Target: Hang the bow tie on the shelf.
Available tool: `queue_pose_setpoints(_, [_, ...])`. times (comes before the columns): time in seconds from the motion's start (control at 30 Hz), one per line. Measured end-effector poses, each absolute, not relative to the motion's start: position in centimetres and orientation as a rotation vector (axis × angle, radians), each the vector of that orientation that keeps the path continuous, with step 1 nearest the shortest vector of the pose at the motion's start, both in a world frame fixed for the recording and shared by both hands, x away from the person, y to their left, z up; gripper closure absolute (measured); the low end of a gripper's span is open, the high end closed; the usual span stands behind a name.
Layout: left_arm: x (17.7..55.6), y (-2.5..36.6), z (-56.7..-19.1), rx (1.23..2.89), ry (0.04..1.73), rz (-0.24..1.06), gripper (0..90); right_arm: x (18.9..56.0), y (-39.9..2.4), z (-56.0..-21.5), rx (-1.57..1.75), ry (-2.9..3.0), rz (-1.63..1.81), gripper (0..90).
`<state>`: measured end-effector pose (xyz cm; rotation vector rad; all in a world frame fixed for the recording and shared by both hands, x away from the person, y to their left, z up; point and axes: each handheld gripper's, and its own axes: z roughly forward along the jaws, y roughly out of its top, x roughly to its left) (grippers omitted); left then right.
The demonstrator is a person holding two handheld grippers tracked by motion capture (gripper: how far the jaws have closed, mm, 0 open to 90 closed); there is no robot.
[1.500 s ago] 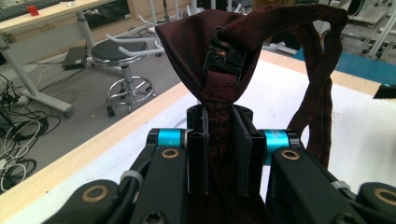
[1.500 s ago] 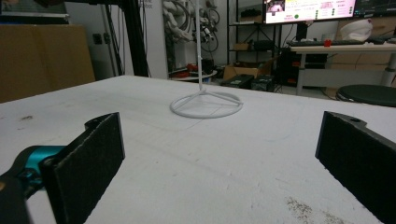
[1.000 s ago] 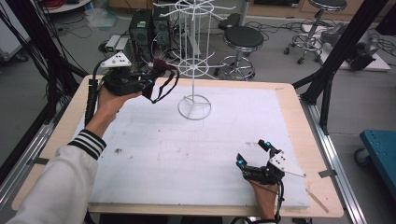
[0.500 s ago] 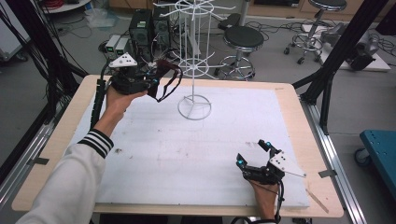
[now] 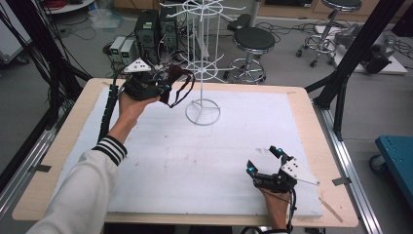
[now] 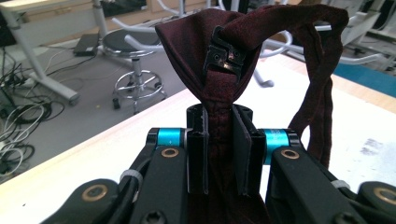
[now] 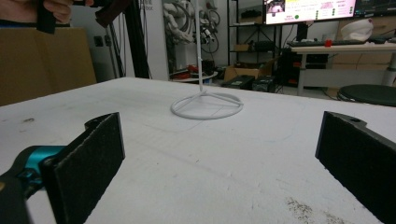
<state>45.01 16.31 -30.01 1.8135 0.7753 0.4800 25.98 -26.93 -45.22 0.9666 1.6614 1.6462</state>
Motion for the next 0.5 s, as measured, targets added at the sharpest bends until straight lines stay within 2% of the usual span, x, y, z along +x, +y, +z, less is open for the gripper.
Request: queue_pose_setpoints(0.5, [45.2, 15.6, -32.0, 1.844, 0.842, 0.491, 76.9, 25.9, -26.9, -45.2, 0.969, 1.659, 1.649, 0.6])
